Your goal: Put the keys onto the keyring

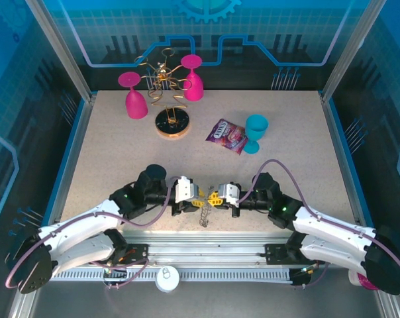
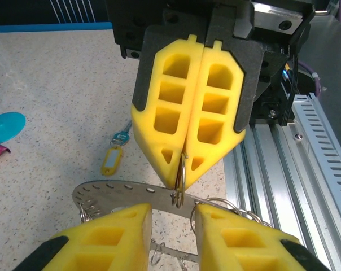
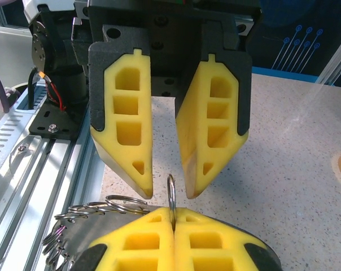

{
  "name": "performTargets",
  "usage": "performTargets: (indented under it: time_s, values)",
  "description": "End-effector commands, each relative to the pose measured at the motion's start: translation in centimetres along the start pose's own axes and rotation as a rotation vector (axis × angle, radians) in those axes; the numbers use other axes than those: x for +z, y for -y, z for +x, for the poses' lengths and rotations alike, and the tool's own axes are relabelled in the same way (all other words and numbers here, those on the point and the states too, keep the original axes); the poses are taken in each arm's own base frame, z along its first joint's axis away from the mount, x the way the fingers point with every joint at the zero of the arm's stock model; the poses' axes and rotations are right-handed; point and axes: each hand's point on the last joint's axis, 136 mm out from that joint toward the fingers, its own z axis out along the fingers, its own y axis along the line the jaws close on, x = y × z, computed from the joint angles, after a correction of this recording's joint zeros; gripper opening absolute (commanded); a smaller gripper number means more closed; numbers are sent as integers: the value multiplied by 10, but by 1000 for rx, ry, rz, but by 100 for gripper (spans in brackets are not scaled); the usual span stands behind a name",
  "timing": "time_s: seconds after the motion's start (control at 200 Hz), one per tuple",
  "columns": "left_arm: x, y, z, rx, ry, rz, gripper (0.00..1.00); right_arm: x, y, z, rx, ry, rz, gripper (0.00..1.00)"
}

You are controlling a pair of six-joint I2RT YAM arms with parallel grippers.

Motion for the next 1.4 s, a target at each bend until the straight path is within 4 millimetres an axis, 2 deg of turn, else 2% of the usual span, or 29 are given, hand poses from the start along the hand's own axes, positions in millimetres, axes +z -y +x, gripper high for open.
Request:
performTargets:
  time_s: [0.0, 0.11, 0.34, 0.395, 0.45, 0.495, 0.63, 0.715, 0.805, 1.056, 1.396]
  values:
    - [-1, 2, -19, 23, 62, 31, 26, 2, -3, -20, -27, 57, -22, 0]
    - [-1, 3, -21, 20, 69, 43, 23, 4, -3, -20, -25, 57, -25, 0]
    - [-1, 4, -17, 28, 53, 47, 0, 6, -5, -20, -20, 58, -30, 0]
    - [-1, 3, -17, 40, 46, 41, 0, 5, -2, -17, -14, 43, -9, 0]
    - [-3, 1, -18, 60, 37, 18, 0, 2, 4, -10, -4, 3, 33, 15]
    - [-6, -3, -18, 86, 27, -12, 0, -3, 9, 1, 0, -57, 78, 22]
    - [-13, -12, -17, 169, -37, -89, 0, -24, 17, 23, -48, -215, 166, 25]
    - [-15, -14, -12, 200, -105, -95, 0, -31, 16, 20, -66, -241, 167, 24]
    - [-15, -15, -6, 214, -156, -97, 0, -30, 16, 10, -79, -223, 154, 24]
    - [-10, -11, -11, 241, -157, -84, 0, -4, 10, -14, -110, -164, 86, 24]
    - [-5, -7, -12, 208, -142, -64, 0, 17, 6, -18, -104, -110, 48, 21]
